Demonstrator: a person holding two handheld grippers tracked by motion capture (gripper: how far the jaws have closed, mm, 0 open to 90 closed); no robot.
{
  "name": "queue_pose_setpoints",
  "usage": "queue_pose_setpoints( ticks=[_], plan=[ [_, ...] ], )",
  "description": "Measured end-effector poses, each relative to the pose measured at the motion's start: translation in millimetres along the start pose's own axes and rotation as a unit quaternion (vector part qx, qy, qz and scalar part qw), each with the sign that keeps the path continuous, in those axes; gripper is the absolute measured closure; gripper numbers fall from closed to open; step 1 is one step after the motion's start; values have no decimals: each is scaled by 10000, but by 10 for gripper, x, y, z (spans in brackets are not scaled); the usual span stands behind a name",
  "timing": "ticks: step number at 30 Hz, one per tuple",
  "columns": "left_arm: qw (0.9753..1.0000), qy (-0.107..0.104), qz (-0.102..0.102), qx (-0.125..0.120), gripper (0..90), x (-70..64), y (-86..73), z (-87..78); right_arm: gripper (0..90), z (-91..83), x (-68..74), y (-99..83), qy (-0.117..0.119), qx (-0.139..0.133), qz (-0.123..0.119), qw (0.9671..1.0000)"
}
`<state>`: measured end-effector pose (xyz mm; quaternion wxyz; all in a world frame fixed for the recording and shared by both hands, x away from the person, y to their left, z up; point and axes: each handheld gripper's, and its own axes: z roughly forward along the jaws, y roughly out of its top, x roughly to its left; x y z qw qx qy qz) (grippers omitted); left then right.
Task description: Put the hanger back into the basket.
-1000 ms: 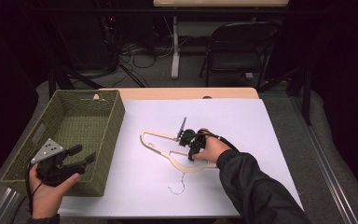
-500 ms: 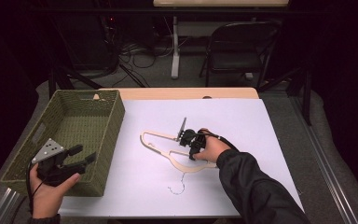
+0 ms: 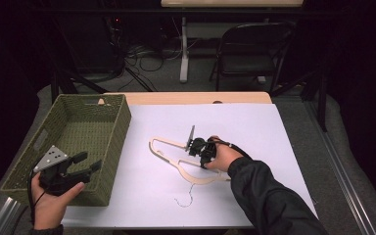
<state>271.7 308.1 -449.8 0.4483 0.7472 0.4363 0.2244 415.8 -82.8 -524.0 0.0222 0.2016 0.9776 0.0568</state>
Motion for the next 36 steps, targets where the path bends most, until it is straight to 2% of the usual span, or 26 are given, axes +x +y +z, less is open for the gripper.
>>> queue_pose_setpoints(
  ticks=[2,4,8,9,12,13,17,23,26,29,30,32,36],
  plan=[
    [10000,-19,53,-36,365,-25,11,-5,853,-11,22,-15,134,-140,12,9998],
    [9999,-34,124,-80,365,-54,21,-4,854,-31,26,-16,84,-51,-38,9999],
    [9995,-117,298,-78,366,-140,47,25,854,-54,37,-39,133,-131,-76,9998],
    [9993,-152,337,-69,366,-167,56,33,854,-75,40,-42,119,-77,-114,9998],
    [9986,-273,456,-60,365,-263,90,60,855,-101,57,-69,162,-202,-162,9995],
    [9982,-316,505,-57,366,-298,101,69,855,-129,64,-73,156,-138,-177,9996],
    [9966,-497,647,-62,366,-444,132,125,855,-193,99,-108,294,-355,-177,9988],
    [9921,-829,944,72,365,-685,116,326,855,-289,161,-163,349,-347,-335,9982],
    [9901,-941,1023,212,363,-803,64,478,855,-333,207,-193,381,-393,-390,9977],
    [9881,-1078,1069,246,352,-906,8,624,855,-382,243,-211,416,-396,-475,9972],
    [9873,-1118,1096,269,343,-941,-9,672,855,-383,255,-221,518,-488,-461,9964],
    [9855,-1199,1164,288,323,-1006,-39,763,855,-417,280,-229,432,-451,-538,9966],
    [9822,-1259,1369,272,235,-1117,-86,910,855,-470,330,-247,489,-466,-525,9963]
  ],
)
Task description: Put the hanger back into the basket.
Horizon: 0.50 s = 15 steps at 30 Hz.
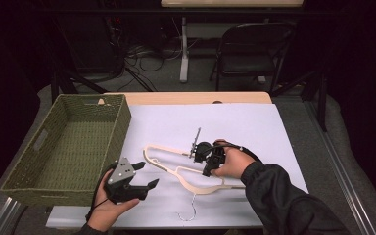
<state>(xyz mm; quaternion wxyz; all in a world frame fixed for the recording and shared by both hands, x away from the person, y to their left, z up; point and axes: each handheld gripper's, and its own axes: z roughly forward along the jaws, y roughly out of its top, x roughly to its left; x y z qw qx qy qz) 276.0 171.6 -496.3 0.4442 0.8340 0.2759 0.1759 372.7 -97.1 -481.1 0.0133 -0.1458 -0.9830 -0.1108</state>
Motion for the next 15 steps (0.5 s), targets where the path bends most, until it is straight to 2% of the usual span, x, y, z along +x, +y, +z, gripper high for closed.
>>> queue_pose_setpoints(
  ticks=[4,5,6,7,10,15],
  plan=[
    [9998,-44,162,104,200,-51,-4,145,855,-35,40,-2,28,-21,-36,10000],
    [9996,-47,247,120,192,-69,-3,179,855,-44,49,-1,62,-7,-25,10000],
    [9993,-25,327,162,187,-90,-1,208,855,-38,56,-3,110,-111,-18,9999],
    [9991,-27,392,182,180,-103,1,231,855,-52,66,2,59,-48,-24,10000],
    [9982,-24,570,187,178,-143,6,313,855,-60,75,9,104,-60,-40,9999],
    [9972,33,693,265,159,-173,-2,417,855,-60,92,25,127,-48,-48,9999]
  ],
)
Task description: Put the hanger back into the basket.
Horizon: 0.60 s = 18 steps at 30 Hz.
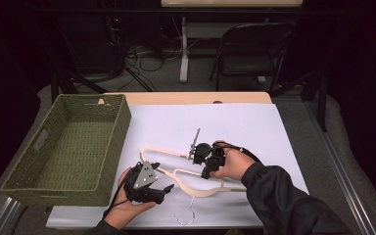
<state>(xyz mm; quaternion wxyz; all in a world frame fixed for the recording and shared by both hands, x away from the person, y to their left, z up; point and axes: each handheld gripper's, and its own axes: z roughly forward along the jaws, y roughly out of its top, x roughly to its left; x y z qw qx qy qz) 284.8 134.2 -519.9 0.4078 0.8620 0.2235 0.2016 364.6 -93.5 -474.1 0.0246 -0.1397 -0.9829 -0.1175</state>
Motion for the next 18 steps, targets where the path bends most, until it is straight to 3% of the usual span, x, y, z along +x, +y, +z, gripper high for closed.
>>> queue_pose_setpoints(
  ticks=[13,16,18],
  plan=[
    [9993,-49,351,150,153,-78,5,115,855,31,20,26,81,40,-44,9999],
    [9988,-86,458,181,152,-107,6,112,855,17,7,33,57,175,-89,9998],
    [9983,-117,528,212,149,-128,1,115,855,22,5,26,109,104,-25,9999]
  ],
)
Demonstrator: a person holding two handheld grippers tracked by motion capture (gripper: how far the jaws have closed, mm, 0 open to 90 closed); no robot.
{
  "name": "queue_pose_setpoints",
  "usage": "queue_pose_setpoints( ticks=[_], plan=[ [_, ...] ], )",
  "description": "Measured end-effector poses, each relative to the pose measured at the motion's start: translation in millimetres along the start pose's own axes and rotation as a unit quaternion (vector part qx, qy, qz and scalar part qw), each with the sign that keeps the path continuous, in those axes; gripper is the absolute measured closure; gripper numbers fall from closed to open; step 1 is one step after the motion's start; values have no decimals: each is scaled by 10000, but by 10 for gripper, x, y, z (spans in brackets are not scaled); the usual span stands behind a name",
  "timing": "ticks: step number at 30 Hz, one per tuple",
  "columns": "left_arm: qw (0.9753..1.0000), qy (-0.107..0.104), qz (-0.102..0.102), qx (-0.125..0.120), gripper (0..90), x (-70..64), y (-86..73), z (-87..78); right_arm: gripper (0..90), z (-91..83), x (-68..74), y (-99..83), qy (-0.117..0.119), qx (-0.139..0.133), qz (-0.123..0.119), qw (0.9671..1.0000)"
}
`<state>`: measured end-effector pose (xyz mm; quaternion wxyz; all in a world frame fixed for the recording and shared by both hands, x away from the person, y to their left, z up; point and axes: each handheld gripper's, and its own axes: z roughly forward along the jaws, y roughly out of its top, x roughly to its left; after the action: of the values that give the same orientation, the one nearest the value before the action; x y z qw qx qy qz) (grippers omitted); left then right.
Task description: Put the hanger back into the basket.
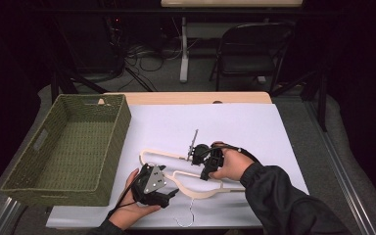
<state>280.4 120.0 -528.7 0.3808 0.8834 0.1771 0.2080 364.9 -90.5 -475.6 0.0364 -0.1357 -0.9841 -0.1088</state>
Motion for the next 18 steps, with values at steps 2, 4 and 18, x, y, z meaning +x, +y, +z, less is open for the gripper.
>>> queue_pose_setpoints(
  ticks=[2,4,18],
  plan=[
    [10000,-27,58,25,130,-30,-2,15,855,-4,-1,0,34,-35,-7,10000],
    [9999,-46,125,41,117,-51,1,33,855,-8,9,8,51,-40,-16,10000],
    [9989,-252,364,136,173,-115,12,198,855,48,66,86,105,-101,-114,9998]
  ],
)
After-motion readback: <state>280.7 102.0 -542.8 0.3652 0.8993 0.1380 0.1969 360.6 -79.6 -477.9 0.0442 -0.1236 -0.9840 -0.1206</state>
